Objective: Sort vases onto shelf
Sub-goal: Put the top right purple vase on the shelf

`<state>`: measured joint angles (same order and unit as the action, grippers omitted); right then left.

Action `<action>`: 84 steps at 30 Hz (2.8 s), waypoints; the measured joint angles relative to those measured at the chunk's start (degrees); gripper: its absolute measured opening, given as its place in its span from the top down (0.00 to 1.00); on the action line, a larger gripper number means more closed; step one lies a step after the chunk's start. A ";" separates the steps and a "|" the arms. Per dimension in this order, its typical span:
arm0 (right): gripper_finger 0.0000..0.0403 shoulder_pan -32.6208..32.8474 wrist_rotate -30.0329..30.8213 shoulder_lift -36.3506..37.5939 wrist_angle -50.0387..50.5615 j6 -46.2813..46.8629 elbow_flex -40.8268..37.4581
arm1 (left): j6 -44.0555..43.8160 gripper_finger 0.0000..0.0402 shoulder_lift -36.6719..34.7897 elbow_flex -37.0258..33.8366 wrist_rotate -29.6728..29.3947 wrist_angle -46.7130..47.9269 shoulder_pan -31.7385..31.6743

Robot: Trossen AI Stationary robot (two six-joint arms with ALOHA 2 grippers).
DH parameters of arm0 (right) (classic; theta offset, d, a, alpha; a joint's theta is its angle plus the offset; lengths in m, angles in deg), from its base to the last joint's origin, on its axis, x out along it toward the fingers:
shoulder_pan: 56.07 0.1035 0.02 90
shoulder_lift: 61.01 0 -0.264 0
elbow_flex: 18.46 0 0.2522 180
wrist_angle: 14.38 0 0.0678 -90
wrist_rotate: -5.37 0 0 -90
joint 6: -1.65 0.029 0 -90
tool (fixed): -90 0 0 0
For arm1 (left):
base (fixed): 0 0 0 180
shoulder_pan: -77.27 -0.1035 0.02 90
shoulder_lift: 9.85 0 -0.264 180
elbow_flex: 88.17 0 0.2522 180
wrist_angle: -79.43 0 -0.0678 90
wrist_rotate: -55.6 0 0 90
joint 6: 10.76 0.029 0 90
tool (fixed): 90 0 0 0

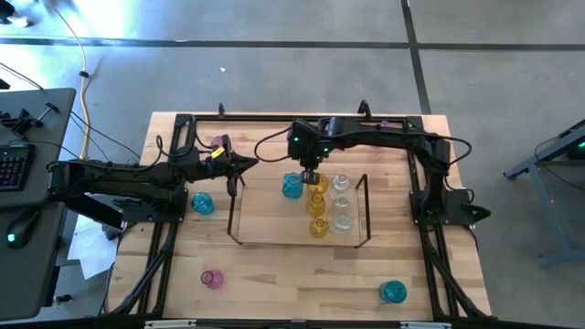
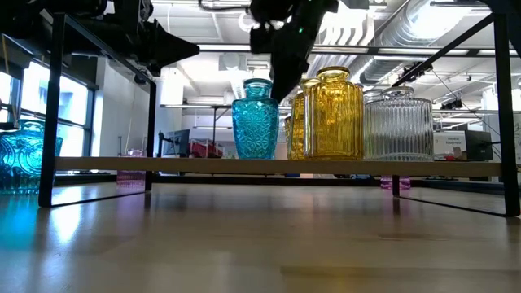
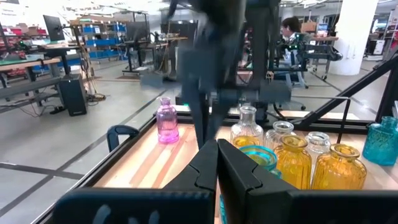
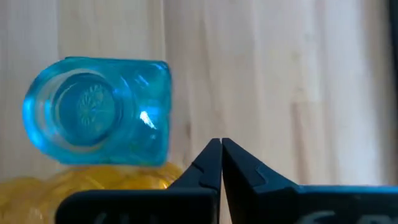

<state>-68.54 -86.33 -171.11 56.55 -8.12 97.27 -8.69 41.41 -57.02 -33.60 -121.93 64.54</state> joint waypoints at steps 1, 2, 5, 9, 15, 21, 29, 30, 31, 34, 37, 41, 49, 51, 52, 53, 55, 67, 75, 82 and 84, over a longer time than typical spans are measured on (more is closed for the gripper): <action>1.00 0.24 0.98 1.21 0.14 -0.37 0.00 | 0.00 1.00 0.00 0.00 0.00 0.24 0.00; 1.00 0.56 1.67 2.53 0.11 -0.58 0.02 | 0.01 1.00 0.00 0.00 0.01 0.37 0.00; 1.00 1.68 2.75 7.07 -2.64 -1.00 -2.30 | 0.05 1.00 0.00 0.00 0.00 0.64 0.00; 1.00 2.99 2.82 16.37 -14.40 -1.81 -15.15 | 0.09 1.00 0.00 0.00 0.02 1.00 0.00; 1.00 3.31 6.02 32.36 -30.69 4.89 -36.98 | 0.04 1.00 0.00 0.02 0.02 0.99 0.00; 1.00 4.18 18.40 46.16 -32.02 10.98 -47.09 | -0.90 1.00 -0.02 1.57 0.02 1.19 0.03; 0.90 1.38 36.87 57.02 -26.01 22.74 -54.84 | -0.94 1.00 -0.02 2.47 0.02 2.85 0.04; 0.86 0.17 38.26 57.48 -25.17 23.37 -55.90 | -0.92 1.00 -0.02 2.47 0.02 2.80 0.04; 0.82 -1.22 39.29 57.73 -24.76 24.21 -56.88 | -0.90 1.00 -0.02 2.47 0.02 2.80 0.04; 0.69 -6.55 39.62 58.02 -24.76 27.30 -59.60 | -0.86 1.00 -0.02 2.47 0.02 2.64 0.03; 0.54 -12.24 39.56 58.00 -24.85 31.37 -61.74 | -0.02 1.00 -0.02 2.47 0.02 2.54 0.00; 0.38 -19.47 38.28 57.70 -25.83 33.17 -63.07 | 0.56 1.00 -0.02 2.50 0.02 2.20 0.00; 0.29 -28.08 29.98 52.84 -28.82 32.88 -63.54 | 1.20 1.00 -0.02 3.45 0.03 2.66 0.00; 0.29 -28.84 29.98 51.00 -29.09 33.27 -63.54 | 1.20 1.00 -0.02 3.43 0.02 2.86 0.00; 0.29 -29.16 30.08 50.10 -29.14 33.58 -63.54 | 1.20 1.00 -0.02 3.45 0.02 2.97 0.00; 0.29 -29.56 30.15 49.22 -29.23 33.97 -63.54 | 1.20 1.00 -0.02 3.45 0.02 3.13 0.00; 0.29 -30.36 30.19 47.51 -30.21 34.19 -63.54 | 1.20 1.00 -0.02 3.43 0.02 3.28 0.00; 0.30 -33.80 26.91 39.13 -39.07 31.33 -63.54 | 1.18 1.00 -0.02 3.43 0.02 3.79 0.00; 0.53 -33.77 27.99 37.65 -40.66 30.25 -63.54 | 1.20 1.00 -0.02 3.45 0.02 3.88 0.00; 0.77 -32.86 28.86 37.76 -42.21 27.16 -63.36 | 1.18 1.00 -0.02 3.45 0.02 3.88 0.00; 0.77 -32.01 29.34 37.76 -41.67 25.08 -62.98 | 1.16 1.00 -0.02 3.43 0.02 3.88 0.00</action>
<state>-100.55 -56.99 -133.35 14.88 16.96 34.29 -7.54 41.39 -53.59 -33.58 -118.06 64.54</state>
